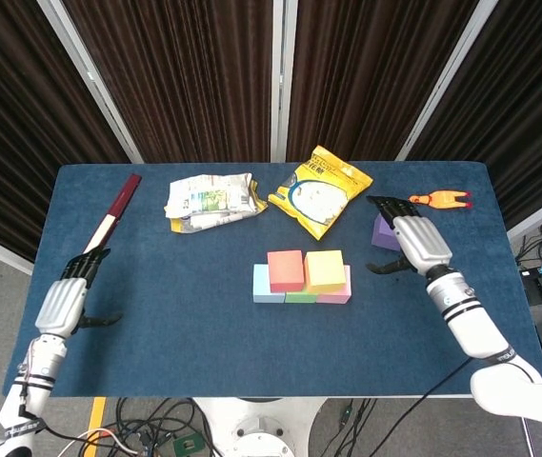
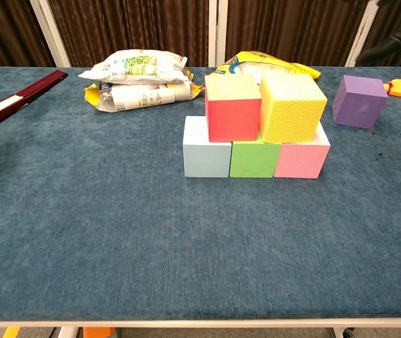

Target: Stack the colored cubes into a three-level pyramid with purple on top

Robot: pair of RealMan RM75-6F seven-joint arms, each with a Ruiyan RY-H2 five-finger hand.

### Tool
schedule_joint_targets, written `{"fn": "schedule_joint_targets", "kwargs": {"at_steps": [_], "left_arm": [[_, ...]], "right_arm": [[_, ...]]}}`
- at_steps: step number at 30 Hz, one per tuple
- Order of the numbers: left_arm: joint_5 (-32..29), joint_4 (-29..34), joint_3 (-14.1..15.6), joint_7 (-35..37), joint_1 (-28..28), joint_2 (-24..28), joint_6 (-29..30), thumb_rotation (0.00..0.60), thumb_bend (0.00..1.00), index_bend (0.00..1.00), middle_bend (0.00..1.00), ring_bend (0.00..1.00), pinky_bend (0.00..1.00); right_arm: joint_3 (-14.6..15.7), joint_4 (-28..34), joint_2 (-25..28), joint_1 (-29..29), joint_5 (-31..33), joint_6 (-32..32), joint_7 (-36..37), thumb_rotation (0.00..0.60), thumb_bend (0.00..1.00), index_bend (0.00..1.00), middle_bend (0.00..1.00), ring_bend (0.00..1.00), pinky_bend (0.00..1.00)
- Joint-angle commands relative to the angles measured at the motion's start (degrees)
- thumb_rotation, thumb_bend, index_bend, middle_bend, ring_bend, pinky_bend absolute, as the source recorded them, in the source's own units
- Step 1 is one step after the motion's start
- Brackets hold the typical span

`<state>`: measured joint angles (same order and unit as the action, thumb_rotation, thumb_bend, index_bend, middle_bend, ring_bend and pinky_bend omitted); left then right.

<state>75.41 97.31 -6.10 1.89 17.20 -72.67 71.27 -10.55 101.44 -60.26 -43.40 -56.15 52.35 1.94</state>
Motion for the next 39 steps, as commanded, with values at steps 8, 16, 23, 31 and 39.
{"fn": "schedule_joint_targets", "kwargs": {"at_steps": [8, 16, 23, 31, 39], "left_arm": [[-0.93, -0.01, 0.10, -1.01, 0.40, -0.09, -1.04, 0.600, 0.09, 0.02, 0.00, 0.00, 0.01], [-1.02, -0.09, 0.19, -1.32, 0.43, -0.17, -1.11, 0.600, 0.09, 0.02, 0.00, 0.00, 0.01], [-1.18, -0.24, 0.26, -0.75, 0.33, 0.05, -1.30, 0.600, 0.09, 0.02, 0.00, 0.00, 0.01], [-0.92, -0.48, 0.50, -0.15, -0.01, -0.02, -0.98, 0.600, 0.09, 0.02, 0.00, 0.00, 0.01], [-0.78, -0.60, 0.54, 0.14, -0.07, 0.01, -0.99, 0.600, 0.09, 0.02, 0.00, 0.00, 0.01]], "right_arm": [[1.87, -11.67, -9.32, -1.08, 3.04, -5.86, -2.43, 0.600, 0.07, 0.00, 0.01, 0.00, 0.00], [1.25, -14.18, -12.58, -1.35, 2.18, -7.02, -2.14, 0.600, 0.05, 0.00, 0.01, 0.00, 0.00], [0.31, -15.37, -15.18, -1.97, 0.83, -8.14, -1.38, 0.600, 0.03, 0.00, 0.01, 0.00, 0.00], [-0.42, -14.79, -15.69, -2.38, 0.58, -8.71, -1.67, 0.600, 0.03, 0.00, 0.01, 0.00, 0.00], [-0.76, -14.51, -16.38, -2.82, 0.77, -9.15, -2.28, 0.600, 0.03, 0.00, 0.02, 0.00, 0.00]]}}
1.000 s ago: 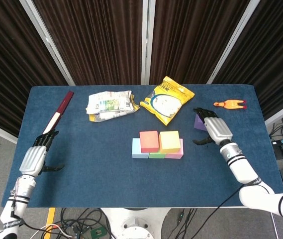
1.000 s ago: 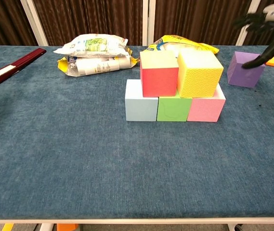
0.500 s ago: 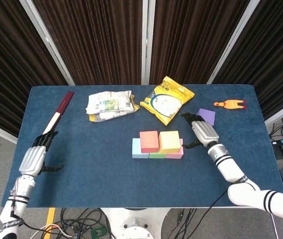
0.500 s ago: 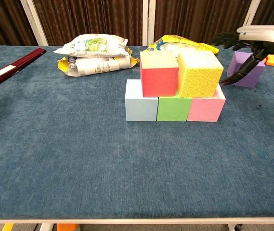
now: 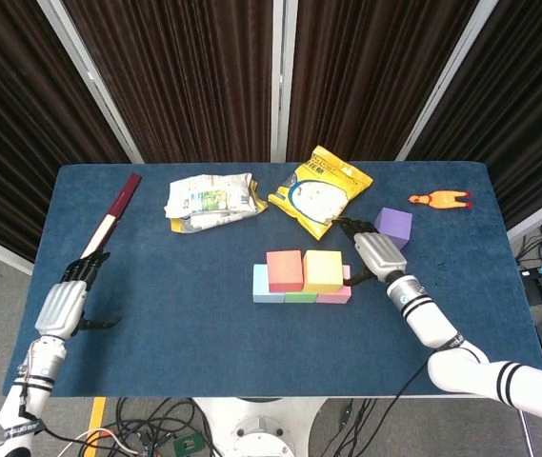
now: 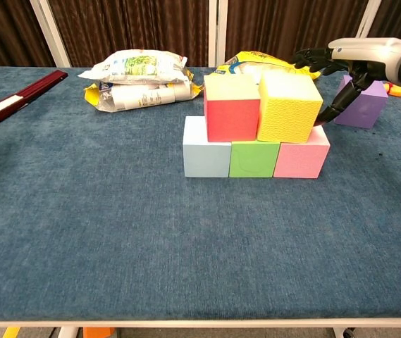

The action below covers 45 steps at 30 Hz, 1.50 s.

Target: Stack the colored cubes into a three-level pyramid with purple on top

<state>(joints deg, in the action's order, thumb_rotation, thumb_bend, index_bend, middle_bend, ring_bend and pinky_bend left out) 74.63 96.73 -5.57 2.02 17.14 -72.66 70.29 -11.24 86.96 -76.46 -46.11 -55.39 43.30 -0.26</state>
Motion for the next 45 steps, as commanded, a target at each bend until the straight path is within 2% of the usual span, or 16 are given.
{"fn": "schedule_joint_targets", "kwargs": {"at_steps": [1, 10, 19, 28, 33, 38, 41, 45], "left_arm": [[0.04, -0.04, 0.02, 0.01, -0.02, 0.00, 0.02, 0.600, 0.09, 0.02, 0.00, 0.00, 0.01], [0.27, 0.08, 0.11, 0.19, -0.05, 0.03, -0.03, 0.600, 0.09, 0.02, 0.00, 0.00, 0.01], [0.36, 0.26, -0.16, 0.56, -0.04, 0.09, 0.20, 0.600, 0.09, 0.02, 0.00, 0.00, 0.01], [0.69, 0.66, -0.36, 1.73, -0.18, 0.70, 0.47, 0.600, 0.09, 0.02, 0.00, 0.00, 0.01], [0.89, 1.08, -0.43, 2.44, -0.33, 1.32, 0.63, 0.600, 0.09, 0.02, 0.00, 0.00, 0.01], [0.94, 1.24, -0.39, 2.98, -0.49, 1.56, 0.71, 0.600, 0.09, 0.02, 0.00, 0.00, 0.01], [0.95, 1.19, -0.37, 3.32, -0.61, 1.52, 0.80, 0.600, 0.09, 0.02, 0.00, 0.00, 0.01], [1.06, 0.96, -0.10, 3.29, -0.62, 1.48, 0.57, 0.600, 0.09, 0.02, 0.00, 0.00, 0.01]], "right_arm": [[-0.11, -0.06, -0.33, -0.19, 0.01, -0.19, -0.15, 0.600, 0.02, 0.00, 0.02, 0.00, 0.00], [-0.08, 0.66, 0.29, 0.19, 0.08, 0.21, -0.64, 0.600, 0.02, 0.00, 0.02, 0.00, 0.00], [-0.84, 3.97, 3.89, 1.63, -0.64, 1.58, 0.31, 0.600, 0.02, 0.00, 0.02, 0.00, 0.00], [-4.66, 8.03, 7.63, 2.58, -1.54, 3.32, 4.90, 0.600, 0.05, 0.00, 0.04, 0.00, 0.00], [-7.09, 9.61, 9.19, 1.19, -0.80, 0.84, 7.67, 0.600, 0.06, 0.00, 0.06, 0.00, 0.00], [-7.76, 10.25, 8.54, -1.30, 1.11, 0.10, 5.48, 0.600, 0.04, 0.00, 0.08, 0.00, 0.00], [-7.59, 10.38, 6.89, -1.84, 3.16, 3.25, 2.57, 0.600, 0.03, 0.00, 0.10, 0.00, 0.00], [-5.85, 10.03, 6.54, -1.34, 5.75, 6.99, -2.48, 0.600, 0.02, 0.00, 0.11, 0.00, 0.00]]}}
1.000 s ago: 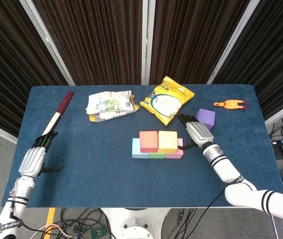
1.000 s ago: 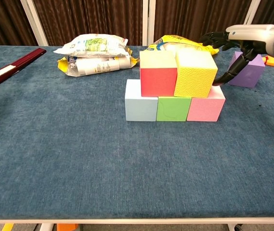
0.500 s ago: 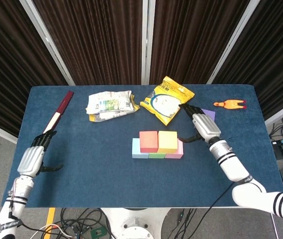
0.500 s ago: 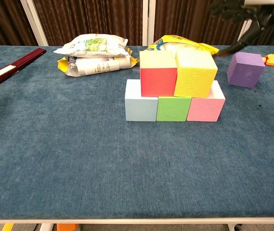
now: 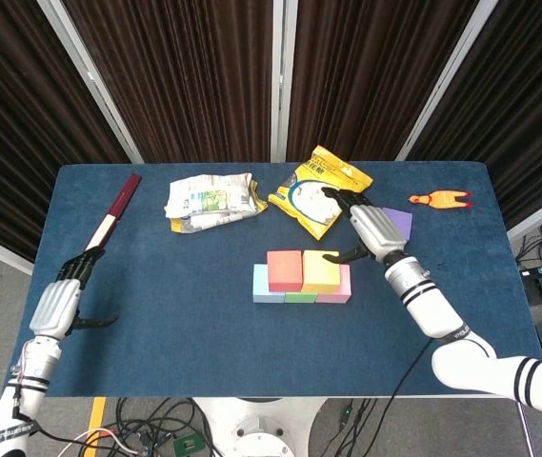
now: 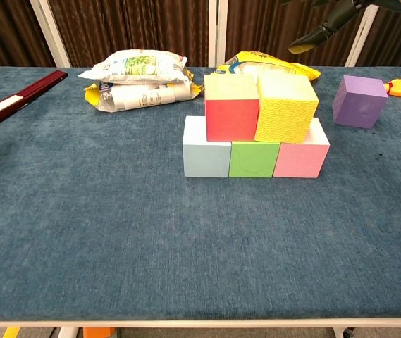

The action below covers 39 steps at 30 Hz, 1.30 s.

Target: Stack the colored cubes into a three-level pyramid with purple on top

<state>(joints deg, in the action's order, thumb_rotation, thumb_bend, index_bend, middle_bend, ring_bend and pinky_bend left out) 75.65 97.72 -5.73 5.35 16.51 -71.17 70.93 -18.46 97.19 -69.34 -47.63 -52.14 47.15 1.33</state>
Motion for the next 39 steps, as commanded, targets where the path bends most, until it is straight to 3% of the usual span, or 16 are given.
{"fn": "schedule_joint_targets", "kwargs": {"at_steps": [1, 11, 20, 32, 39], "left_arm": [[0.05, -0.05, 0.08, -0.07, 0.01, 0.01, -0.11, 0.600, 0.09, 0.02, 0.00, 0.00, 0.01], [0.08, 0.06, 0.18, -0.86, 0.06, -0.32, -0.05, 0.600, 0.09, 0.02, 0.00, 0.00, 0.01], [-0.25, -0.14, 0.52, -0.59, -0.48, -0.06, 0.06, 0.600, 0.09, 0.02, 0.00, 0.00, 0.01], [-1.15, -0.87, 0.43, -0.99, -0.16, -0.48, -0.99, 0.600, 0.09, 0.02, 0.00, 0.00, 0.01], [-1.84, -1.56, 0.16, -0.58, 0.16, -0.75, -1.84, 0.600, 0.09, 0.02, 0.00, 0.00, 0.01]], "right_arm": [[1.88, -0.44, -0.31, 0.38, 3.34, 3.93, -5.50, 0.600, 0.02, 0.00, 0.11, 0.00, 0.00], [6.37, -5.81, -0.64, -0.13, 17.92, 10.31, -23.43, 0.600, 0.00, 0.00, 0.07, 0.00, 0.00], [8.95, -17.27, -7.09, -3.95, 27.80, 3.29, -32.11, 0.600, 0.00, 0.00, 0.01, 0.00, 0.00], [8.66, -29.04, -15.05, -5.32, 30.08, 0.94, -33.35, 0.600, 0.00, 0.00, 0.17, 0.00, 0.00], [8.06, -35.07, -19.72, -4.79, 24.91, 3.61, -31.72, 0.600, 0.02, 0.00, 0.33, 0.00, 0.00]]}}
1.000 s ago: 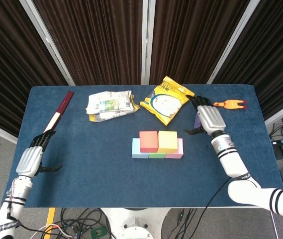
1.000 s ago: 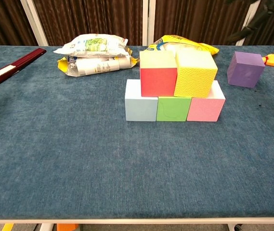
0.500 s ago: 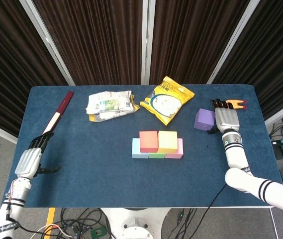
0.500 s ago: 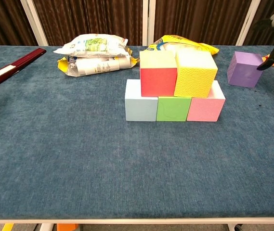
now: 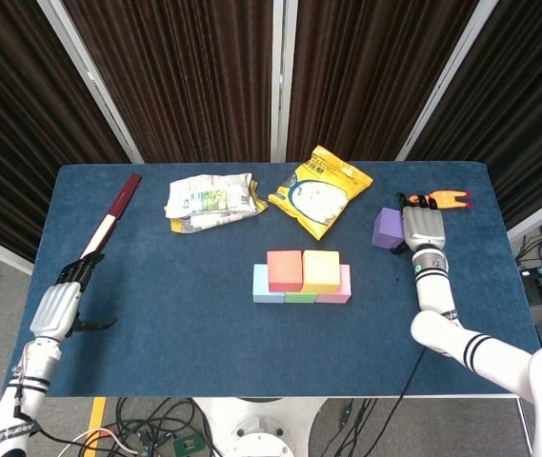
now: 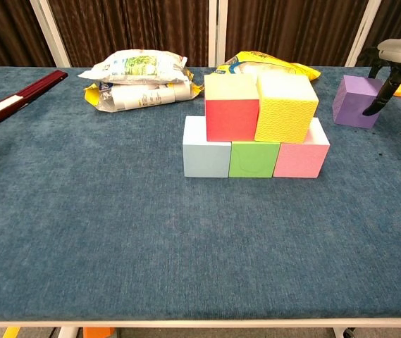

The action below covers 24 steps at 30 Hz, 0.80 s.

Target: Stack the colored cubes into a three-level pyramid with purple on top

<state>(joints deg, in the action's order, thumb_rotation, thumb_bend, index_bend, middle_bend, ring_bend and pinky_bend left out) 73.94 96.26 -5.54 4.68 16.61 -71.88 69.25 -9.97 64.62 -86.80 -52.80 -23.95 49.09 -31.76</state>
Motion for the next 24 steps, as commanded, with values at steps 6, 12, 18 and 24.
{"fn": "schedule_joint_targets", "kwargs": {"at_steps": [6, 12, 18, 24], "left_arm": [[-0.25, -0.15, -0.09, 0.29, 0.23, -0.22, -0.54, 0.600, 0.09, 0.02, 0.00, 0.00, 0.01], [0.42, 0.60, -0.38, 0.31, 0.11, 0.04, 0.41, 0.600, 0.09, 0.02, 0.00, 0.00, 0.01], [0.54, 1.20, -0.34, 0.73, -0.07, 0.34, 0.60, 0.600, 0.09, 0.02, 0.00, 0.00, 0.01], [0.87, 1.81, -0.40, 0.44, -0.07, 0.67, 0.90, 0.600, 0.09, 0.02, 0.00, 0.00, 0.01]], "right_arm": [[-1.70, -3.38, -3.16, 2.18, -10.85, 5.66, 5.70, 0.600, 0.10, 0.00, 0.50, 0.06, 0.00], [-3.96, 9.94, 5.50, 5.47, -17.92, 12.89, 8.54, 0.600, 0.12, 0.00, 0.55, 0.09, 0.00], [-6.92, 31.97, 20.95, 8.45, -23.63, 14.10, 11.20, 0.600, 0.12, 0.00, 0.56, 0.11, 0.00], [-9.61, 45.48, 31.25, 9.53, -26.38, 10.33, 15.59, 0.600, 0.12, 0.00, 0.55, 0.12, 0.00]]}}
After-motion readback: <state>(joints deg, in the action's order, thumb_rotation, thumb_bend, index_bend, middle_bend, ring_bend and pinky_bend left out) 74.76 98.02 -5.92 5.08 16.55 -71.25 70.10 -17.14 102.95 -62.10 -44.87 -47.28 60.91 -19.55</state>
